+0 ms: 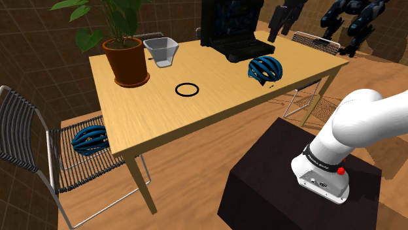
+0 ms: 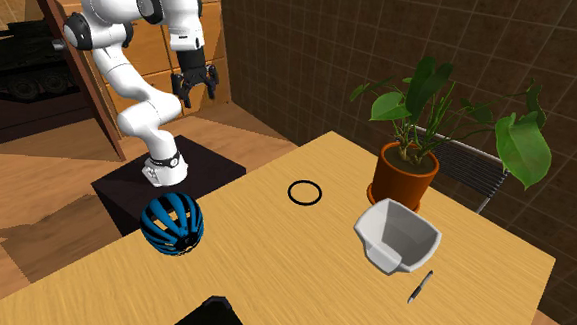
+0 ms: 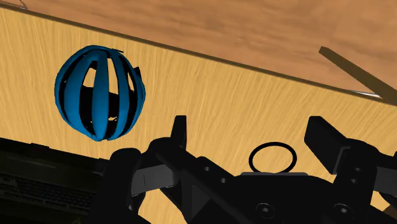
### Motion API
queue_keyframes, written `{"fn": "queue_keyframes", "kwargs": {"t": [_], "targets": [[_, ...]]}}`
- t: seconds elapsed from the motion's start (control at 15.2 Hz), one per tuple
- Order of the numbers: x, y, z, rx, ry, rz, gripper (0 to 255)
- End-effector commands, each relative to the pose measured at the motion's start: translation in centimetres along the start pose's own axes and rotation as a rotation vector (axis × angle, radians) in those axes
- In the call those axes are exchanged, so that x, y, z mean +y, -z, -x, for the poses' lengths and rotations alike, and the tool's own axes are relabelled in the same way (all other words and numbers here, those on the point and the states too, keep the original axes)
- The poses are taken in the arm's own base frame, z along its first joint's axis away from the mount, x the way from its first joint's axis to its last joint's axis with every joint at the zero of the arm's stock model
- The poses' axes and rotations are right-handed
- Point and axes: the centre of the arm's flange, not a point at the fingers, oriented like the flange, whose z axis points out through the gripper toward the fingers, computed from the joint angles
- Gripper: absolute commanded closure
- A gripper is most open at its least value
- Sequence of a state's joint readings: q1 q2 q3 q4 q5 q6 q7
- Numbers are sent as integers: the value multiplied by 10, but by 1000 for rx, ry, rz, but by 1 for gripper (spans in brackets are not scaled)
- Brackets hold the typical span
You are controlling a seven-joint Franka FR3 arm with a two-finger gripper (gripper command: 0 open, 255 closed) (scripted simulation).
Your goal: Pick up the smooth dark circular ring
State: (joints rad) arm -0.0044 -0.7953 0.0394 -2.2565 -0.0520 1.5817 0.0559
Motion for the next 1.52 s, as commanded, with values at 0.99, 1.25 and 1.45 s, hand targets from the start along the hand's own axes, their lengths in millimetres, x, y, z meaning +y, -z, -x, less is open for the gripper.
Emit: {"fn": "queue_keyframes", "kwargs": {"t": [0.99, 1.25, 1.45], "targets": [[-55, -137, -141, -60, -115, -14, 0], [-67, -174, -178, -76, -145, -18, 0], [-76, -203, -205, -88, -168, -21, 0]]}}
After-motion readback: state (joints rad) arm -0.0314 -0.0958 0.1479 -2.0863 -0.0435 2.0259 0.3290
